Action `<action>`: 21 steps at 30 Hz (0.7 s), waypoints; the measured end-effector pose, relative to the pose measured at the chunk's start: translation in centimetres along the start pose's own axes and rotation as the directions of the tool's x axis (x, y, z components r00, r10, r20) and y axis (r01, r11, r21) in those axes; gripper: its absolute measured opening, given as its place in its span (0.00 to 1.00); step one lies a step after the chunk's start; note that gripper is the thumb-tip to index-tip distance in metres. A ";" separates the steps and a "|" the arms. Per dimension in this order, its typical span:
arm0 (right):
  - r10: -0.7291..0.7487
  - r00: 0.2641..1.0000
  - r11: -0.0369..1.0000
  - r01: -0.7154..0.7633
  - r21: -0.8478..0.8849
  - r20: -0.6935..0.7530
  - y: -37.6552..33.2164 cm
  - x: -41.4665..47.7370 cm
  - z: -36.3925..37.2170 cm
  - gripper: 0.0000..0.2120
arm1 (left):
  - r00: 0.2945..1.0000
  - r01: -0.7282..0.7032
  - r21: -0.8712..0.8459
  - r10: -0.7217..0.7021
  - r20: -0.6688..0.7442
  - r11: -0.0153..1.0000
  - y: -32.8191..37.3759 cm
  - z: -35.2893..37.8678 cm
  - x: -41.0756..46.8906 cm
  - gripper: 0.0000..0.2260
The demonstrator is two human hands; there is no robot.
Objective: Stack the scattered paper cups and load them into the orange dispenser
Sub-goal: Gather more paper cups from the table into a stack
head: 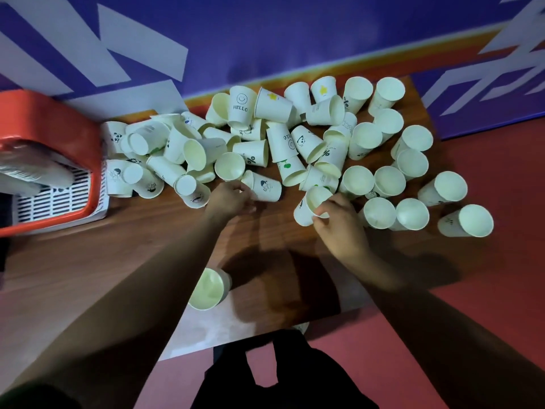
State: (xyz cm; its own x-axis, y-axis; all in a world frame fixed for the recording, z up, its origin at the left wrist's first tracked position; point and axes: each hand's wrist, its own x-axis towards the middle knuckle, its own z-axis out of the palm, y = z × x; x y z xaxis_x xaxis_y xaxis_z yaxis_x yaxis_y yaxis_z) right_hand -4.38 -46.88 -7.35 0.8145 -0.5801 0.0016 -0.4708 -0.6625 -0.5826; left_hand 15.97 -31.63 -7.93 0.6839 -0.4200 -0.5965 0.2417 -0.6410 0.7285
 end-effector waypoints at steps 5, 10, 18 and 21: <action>0.025 0.994 0.992 -0.011 0.129 -0.106 -2.4 -2.1 -0.7 0.05 | 0.972 -0.207 0.138 0.220 -0.086 0.969 -0.7 -2.5 -3.1 0.06; 0.098 0.995 0.948 -0.085 0.307 -0.024 -7.0 -2.6 -0.2 0.07 | 0.884 -0.429 0.020 0.424 -0.197 0.903 -1.5 -7.2 -6.2 0.04; -0.131 0.977 0.902 0.046 0.430 0.171 -15.7 -5.2 1.4 0.09 | 0.924 -0.365 -0.220 0.323 -0.204 0.905 -5.9 -13.8 -11.0 0.08; -0.181 0.957 0.891 0.061 0.449 0.229 -17.0 -6.8 2.9 0.19 | 0.906 -0.381 -0.205 0.321 -0.275 0.901 -7.5 -15.4 -12.0 0.07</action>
State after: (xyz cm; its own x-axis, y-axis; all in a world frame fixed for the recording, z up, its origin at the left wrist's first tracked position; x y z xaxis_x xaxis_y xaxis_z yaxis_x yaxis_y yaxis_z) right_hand -0.89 -30.30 0.19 0.9417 -0.3270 -0.0792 -0.2178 -0.4129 -0.8844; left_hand 16.51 -11.89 -1.05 0.8866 -0.4099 -0.2144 0.0984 -0.2857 0.9533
